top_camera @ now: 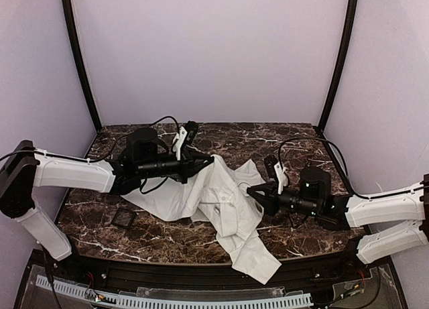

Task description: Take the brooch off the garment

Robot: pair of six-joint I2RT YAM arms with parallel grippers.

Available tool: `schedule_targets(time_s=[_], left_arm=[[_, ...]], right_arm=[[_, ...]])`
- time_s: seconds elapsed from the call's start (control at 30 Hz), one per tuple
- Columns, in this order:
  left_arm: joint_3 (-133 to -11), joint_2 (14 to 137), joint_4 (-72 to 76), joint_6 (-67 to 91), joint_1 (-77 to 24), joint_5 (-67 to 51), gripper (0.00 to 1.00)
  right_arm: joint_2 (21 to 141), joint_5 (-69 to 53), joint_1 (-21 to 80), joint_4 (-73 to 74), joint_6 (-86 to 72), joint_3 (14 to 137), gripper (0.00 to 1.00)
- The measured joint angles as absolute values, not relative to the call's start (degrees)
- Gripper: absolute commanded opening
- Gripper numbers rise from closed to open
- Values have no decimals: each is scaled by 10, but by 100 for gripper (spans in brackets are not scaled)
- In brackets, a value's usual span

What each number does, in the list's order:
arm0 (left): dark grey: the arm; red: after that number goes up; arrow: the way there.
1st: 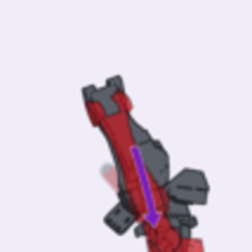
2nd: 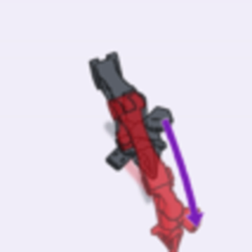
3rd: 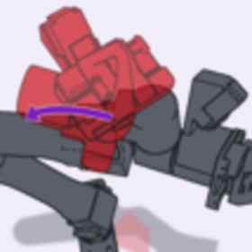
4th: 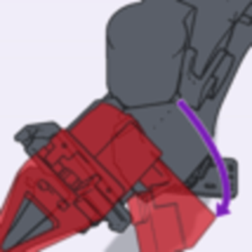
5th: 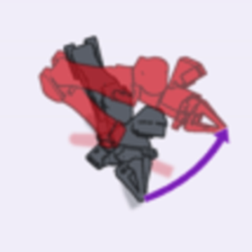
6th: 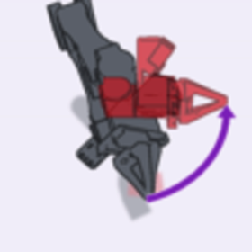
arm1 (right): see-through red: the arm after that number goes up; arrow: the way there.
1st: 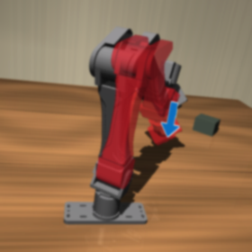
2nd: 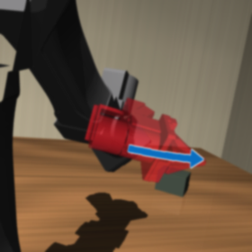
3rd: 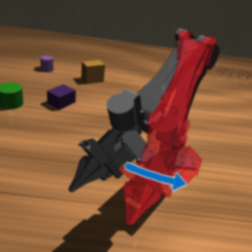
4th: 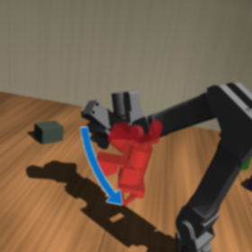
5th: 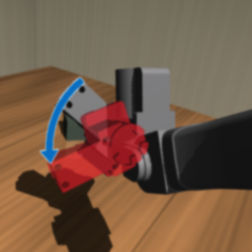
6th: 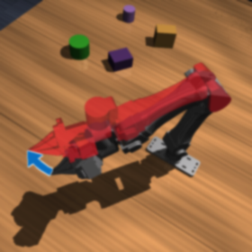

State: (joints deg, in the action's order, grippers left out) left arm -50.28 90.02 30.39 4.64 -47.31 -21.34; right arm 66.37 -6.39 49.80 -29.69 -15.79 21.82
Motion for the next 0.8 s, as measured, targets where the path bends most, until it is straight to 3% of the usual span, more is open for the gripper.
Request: schedule_targets(time_s=[0.3, 0.33, 0.37, 0.4, 0.43, 0.5, 0.57, 0.63, 0.8], left_arm=[[-613, 985, 286, 46, -403, -140, 1], [-618, 995, 283, 46, -398, -134, 5], [-619, 1003, 281, 47, -393, -128, 10], [-619, 1008, 277, 46, -389, -123, 26], [-619, 1014, 270, 51, -385, -117, 36], [-619, 1018, 255, 50, -383, -111, 73], [-616, 1016, 250, 51, -384, -109, 91], [-599, 1002, 253, 56, -384, -107, 98], [-525, 921, 253, 71, -384, -105, 99]], right_arm=[[628, -25, 495, -266, -168, 218, 0], [625, -24, 495, -264, -168, 218, 0], [623, -24, 495, -263, -168, 218, 0], [620, -24, 495, -263, -168, 218, 0], [618, -24, 495, -262, -168, 218, 0], [614, -26, 494, -261, -168, 218, 0], [610, -31, 494, -261, -168, 218, 0], [604, -43, 494, -261, -168, 218, 0], [588, -74, 494, -262, -168, 218, 0]])
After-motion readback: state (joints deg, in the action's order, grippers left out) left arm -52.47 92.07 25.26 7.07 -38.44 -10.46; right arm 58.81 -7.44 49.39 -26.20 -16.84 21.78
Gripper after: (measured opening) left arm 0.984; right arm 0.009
